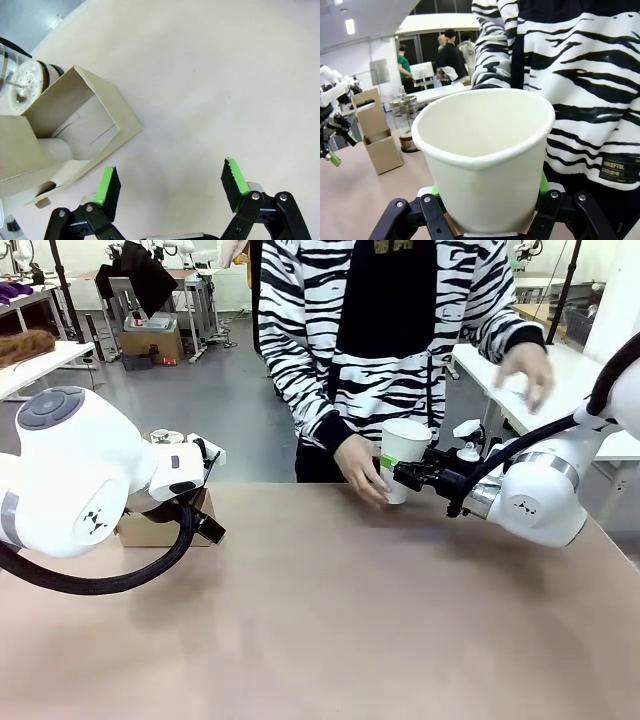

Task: Pour a drink into a cup and package it in a carrier.
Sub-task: When a person places the Paper Cup Lid on the 600 ml Paper Cup , lift the 600 ml Paper Cup.

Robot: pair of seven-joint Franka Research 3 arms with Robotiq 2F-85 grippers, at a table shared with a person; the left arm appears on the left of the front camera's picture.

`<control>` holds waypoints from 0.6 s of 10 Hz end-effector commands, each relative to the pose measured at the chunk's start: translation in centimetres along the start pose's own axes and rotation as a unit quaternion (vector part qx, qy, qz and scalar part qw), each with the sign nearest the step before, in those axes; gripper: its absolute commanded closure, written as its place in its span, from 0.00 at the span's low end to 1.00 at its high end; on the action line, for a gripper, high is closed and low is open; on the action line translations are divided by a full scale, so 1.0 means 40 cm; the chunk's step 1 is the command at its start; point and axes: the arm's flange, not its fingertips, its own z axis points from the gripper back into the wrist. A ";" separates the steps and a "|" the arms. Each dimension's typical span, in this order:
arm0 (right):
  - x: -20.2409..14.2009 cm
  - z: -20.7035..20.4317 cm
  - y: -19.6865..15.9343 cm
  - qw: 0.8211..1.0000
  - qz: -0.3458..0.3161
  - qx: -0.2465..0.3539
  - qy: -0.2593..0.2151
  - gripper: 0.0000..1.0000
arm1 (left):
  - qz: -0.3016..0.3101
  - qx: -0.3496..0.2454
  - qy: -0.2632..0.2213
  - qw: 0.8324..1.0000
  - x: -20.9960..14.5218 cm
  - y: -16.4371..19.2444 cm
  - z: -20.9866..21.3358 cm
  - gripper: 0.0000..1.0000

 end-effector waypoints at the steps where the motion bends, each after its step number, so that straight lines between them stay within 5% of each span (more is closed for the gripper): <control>1: 0.011 -0.003 0.004 1.000 0.004 0.002 -0.003 0.34 | 0.000 -0.001 -0.001 1.000 0.000 0.000 0.001 0.00; 6: 0.011 -0.003 0.004 1.000 0.004 0.002 -0.003 0.34 | 0.000 -0.001 -0.001 1.000 0.000 0.000 0.001 0.00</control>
